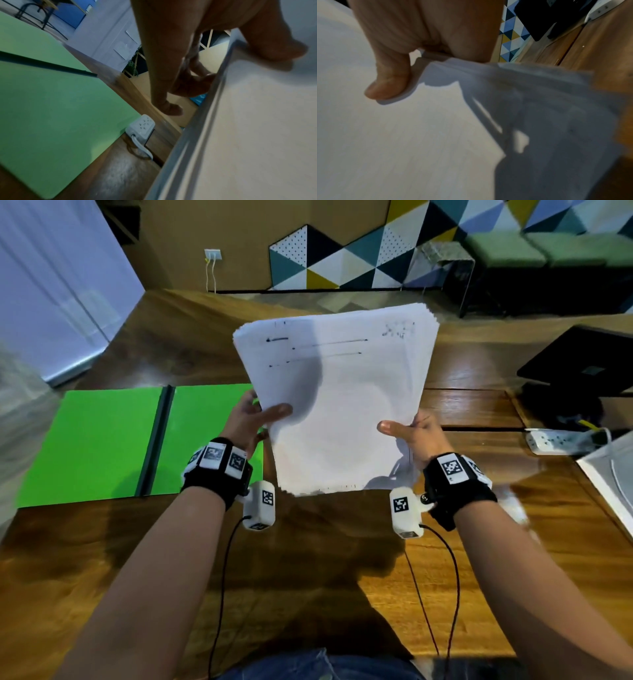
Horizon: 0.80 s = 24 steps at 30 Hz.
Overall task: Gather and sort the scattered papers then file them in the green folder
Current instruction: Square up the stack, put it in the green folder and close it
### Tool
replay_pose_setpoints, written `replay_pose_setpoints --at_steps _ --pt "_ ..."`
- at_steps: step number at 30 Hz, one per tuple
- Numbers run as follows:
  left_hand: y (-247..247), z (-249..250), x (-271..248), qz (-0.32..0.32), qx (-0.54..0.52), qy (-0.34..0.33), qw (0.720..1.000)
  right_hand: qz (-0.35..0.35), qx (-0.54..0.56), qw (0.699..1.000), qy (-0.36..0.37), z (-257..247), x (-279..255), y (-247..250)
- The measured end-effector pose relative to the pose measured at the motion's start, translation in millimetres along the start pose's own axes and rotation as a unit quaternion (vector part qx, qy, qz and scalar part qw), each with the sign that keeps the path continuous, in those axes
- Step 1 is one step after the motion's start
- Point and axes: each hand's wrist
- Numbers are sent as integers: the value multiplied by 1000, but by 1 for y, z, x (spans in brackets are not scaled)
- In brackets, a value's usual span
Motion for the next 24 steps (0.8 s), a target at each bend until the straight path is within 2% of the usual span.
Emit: replay_pose_setpoints --at_steps 2,5,9,13,16,20,24 --pt "-5 -8 -5 -7 30 25 999 0 3 1000 -3 3 0 3" --pt "-13 -16 -7 -24 21 11 999 18 -5 1000 -16 11 1 1" --pt "-23 -20 -7 50 71 -40 995 79 -27 996 -23 18 5 -6" --pt "-31 -28 -8 78 163 -96 979 151 -2 988 -6 10 7 -15" --pt "-29 -32 -13 101 169 -119 973 154 1 988 6 6 3 -15" --pt "-25 -37 -14 114 111 -141 977 124 6 992 10 13 -3 -13" --pt "-37 -30 -10 159 20 -174 972 180 101 978 15 19 -2 -12"
Point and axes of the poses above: each hand's wrist, its own x-axis towards the middle knuckle, its own y-axis out of the back of the hand, z = x × y, and after that the axes turned 4 degrees about -x, right-handed
